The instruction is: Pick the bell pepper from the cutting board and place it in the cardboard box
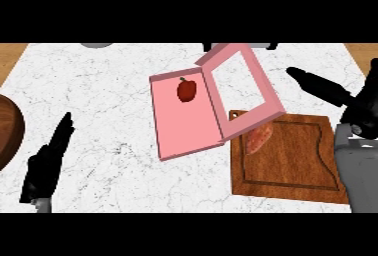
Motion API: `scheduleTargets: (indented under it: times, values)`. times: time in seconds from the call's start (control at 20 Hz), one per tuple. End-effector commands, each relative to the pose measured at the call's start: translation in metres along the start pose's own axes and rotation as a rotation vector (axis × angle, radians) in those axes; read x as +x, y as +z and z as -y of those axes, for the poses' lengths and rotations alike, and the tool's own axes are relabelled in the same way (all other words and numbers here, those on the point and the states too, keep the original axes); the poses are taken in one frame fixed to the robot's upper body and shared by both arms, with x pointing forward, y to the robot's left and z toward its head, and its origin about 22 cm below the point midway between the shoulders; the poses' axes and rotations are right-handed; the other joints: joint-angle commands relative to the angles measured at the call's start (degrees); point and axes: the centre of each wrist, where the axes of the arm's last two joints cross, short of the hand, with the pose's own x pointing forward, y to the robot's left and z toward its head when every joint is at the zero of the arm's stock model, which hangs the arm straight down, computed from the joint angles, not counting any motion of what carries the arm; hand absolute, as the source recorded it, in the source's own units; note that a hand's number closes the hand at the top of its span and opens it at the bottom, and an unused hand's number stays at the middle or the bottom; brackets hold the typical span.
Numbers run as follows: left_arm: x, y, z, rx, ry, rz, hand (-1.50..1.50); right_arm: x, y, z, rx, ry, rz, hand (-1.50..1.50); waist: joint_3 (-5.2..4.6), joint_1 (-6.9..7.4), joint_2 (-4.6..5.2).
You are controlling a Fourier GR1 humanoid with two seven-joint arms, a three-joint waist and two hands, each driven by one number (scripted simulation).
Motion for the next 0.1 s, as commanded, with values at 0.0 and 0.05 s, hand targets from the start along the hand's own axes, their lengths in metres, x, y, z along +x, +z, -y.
scheduleTargets:
  times: [0.0, 0.05]
  values:
    - [-0.005, 0.004, -0.009, 0.003, 0.000, 0.002, 0.00, -0.002, 0.016, 0.072, 0.038, 0.021, 0.027, -1.50, -0.01, 0.12, 0.09]
    - [0.005, 0.002, 0.007, -0.014, -0.017, 0.015, 0.00, -0.011, 0.012, 0.084, 0.052, 0.034, 0.019, -1.50, 0.03, 0.59, 0.30]
